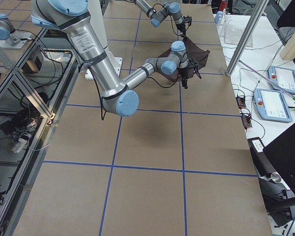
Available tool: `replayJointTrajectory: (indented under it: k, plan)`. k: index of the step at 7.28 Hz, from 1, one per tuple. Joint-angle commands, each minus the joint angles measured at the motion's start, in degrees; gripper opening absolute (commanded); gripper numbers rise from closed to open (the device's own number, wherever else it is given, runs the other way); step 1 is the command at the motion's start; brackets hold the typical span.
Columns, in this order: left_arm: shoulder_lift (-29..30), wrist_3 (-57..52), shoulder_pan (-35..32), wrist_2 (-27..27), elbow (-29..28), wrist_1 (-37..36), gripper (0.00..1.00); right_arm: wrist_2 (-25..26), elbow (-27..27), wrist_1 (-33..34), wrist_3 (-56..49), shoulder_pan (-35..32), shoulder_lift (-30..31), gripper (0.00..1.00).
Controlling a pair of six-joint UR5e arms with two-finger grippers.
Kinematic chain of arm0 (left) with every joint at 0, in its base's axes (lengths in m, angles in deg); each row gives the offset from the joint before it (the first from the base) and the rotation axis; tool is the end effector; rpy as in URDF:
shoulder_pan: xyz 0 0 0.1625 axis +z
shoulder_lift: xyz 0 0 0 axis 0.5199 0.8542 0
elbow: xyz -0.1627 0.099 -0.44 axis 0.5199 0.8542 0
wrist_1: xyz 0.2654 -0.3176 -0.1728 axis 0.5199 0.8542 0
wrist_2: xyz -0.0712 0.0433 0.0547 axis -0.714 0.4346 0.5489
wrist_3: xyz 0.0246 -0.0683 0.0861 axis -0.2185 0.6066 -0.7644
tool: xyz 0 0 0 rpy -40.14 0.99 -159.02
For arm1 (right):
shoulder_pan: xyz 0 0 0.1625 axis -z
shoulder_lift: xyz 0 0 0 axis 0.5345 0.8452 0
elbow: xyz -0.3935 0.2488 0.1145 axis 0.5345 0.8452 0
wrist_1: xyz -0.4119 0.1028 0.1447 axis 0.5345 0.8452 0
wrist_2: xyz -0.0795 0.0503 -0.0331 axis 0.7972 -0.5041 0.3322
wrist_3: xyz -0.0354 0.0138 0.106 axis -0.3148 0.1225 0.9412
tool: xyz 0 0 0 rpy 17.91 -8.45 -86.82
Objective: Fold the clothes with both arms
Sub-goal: 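Grasp the shirt edge with the left gripper and drag it farther from the robot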
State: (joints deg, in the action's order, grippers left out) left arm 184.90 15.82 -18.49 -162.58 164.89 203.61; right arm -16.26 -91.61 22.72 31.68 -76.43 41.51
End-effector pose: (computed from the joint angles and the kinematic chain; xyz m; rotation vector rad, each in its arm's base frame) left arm 0.4197 -0.6841 0.4882 0.5223 0.6333 -0.0485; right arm -0.4919 -0.6286 0.3430 0.2721 -0.7964 0.2716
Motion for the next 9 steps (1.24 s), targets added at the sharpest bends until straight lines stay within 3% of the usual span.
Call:
replayJointTrajectory:
  k: [1, 2, 3, 4, 5, 7, 8, 9]
  plan:
    - [11.2, 0.1, -2.9, 3.2, -18.3, 8.8, 0.00, 0.1, -0.1, 0.0, 0.3, 0.1, -0.2, 1.00]
    - [16.8, 1.3, -2.9, 4.0, -25.1, 9.5, 0.00, 0.1, -0.1, 0.0, 0.3, 0.0, -0.3, 1.00]
    - [16.9, 1.5, -3.3, 4.0, -26.4, 11.8, 0.00, 0.1, -0.1, 0.0, 0.3, 0.1, -0.4, 1.00]
    - [16.6, 1.0, -4.4, 3.7, -26.3, 12.0, 0.39, 0.1, 0.0, 0.0, 0.3, 0.3, -0.7, 1.00]
    - [15.8, 0.9, -4.7, 3.3, -25.6, 12.0, 0.99, 0.2, 0.0, 0.0, 0.5, 0.4, -1.1, 1.00]
    - [13.4, -4.6, -7.2, -6.5, -21.3, 12.3, 1.00, 0.4, 3.0, 0.3, 4.6, 1.0, -5.6, 0.99]
    - [10.3, -4.8, -7.2, -6.8, -17.2, 13.0, 1.00, 0.5, 8.4, 0.2, 5.3, 1.4, -10.4, 0.95]
    - [10.2, -4.8, -7.2, -6.9, -16.6, 13.1, 1.00, 0.6, 14.0, 0.1, 6.3, 1.5, -15.4, 0.80]
